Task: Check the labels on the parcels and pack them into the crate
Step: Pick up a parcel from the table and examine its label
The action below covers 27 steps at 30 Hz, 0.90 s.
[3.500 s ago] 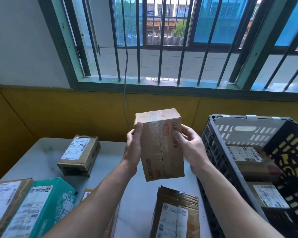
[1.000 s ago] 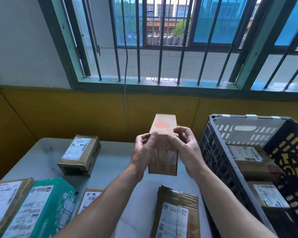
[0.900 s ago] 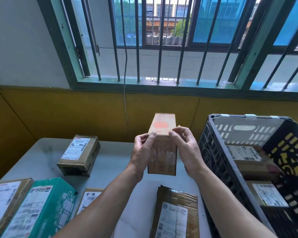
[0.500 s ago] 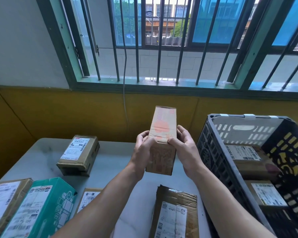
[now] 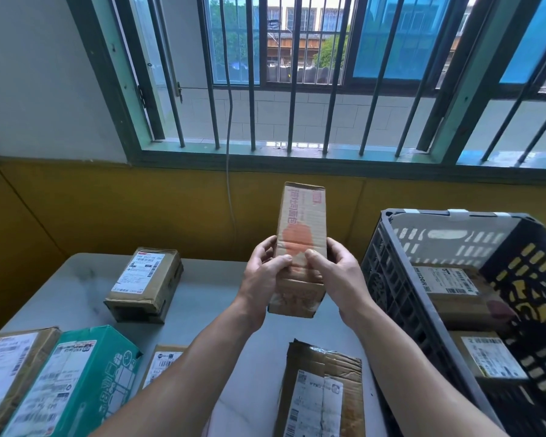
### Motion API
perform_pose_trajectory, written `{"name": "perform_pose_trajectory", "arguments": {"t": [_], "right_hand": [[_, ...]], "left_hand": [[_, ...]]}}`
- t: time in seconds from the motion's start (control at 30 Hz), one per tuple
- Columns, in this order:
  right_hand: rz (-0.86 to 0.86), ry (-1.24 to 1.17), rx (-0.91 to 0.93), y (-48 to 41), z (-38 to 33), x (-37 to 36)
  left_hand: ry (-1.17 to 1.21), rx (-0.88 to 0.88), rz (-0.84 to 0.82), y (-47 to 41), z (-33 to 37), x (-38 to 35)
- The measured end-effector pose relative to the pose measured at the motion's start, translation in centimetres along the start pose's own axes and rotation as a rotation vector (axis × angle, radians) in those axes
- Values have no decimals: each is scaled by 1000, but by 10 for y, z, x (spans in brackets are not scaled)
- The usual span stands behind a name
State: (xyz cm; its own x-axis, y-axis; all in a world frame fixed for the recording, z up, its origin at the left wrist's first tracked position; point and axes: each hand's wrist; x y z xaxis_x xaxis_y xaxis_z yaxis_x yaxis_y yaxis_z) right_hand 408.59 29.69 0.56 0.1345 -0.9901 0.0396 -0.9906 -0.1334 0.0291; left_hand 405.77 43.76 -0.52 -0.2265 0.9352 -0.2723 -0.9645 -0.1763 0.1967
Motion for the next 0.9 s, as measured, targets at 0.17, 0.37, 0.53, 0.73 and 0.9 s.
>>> {"name": "perform_pose_trajectory", "arguments": {"t": [0.17, 0.37, 0.53, 0.73, 0.9], "right_hand": [[28, 1, -14, 0, 2, 0], [29, -35, -29, 1, 6, 1], [77, 44, -18, -1, 3, 3], [83, 42, -21, -2, 6, 1], [71, 44, -20, 0, 7, 1]], "left_hand": [[-20, -7, 22, 1, 1, -1], [-18, -15, 48, -1, -1, 0], [-2, -12, 36, -1, -3, 2], [-42, -57, 86, -3, -5, 1], [-40, -76, 78, -3, -5, 1]]}}
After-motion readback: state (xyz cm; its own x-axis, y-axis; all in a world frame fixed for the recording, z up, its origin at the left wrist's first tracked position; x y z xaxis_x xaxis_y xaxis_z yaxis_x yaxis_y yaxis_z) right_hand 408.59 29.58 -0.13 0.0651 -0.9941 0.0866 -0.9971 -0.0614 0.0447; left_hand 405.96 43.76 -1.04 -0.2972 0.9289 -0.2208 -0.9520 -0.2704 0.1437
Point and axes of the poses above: each hand's wrist, its own y-axis away from the middle knuckle, its own x-axis out of the back of the hand, z = x × y, and after that the axes turned 2 degrees about y, right-handed
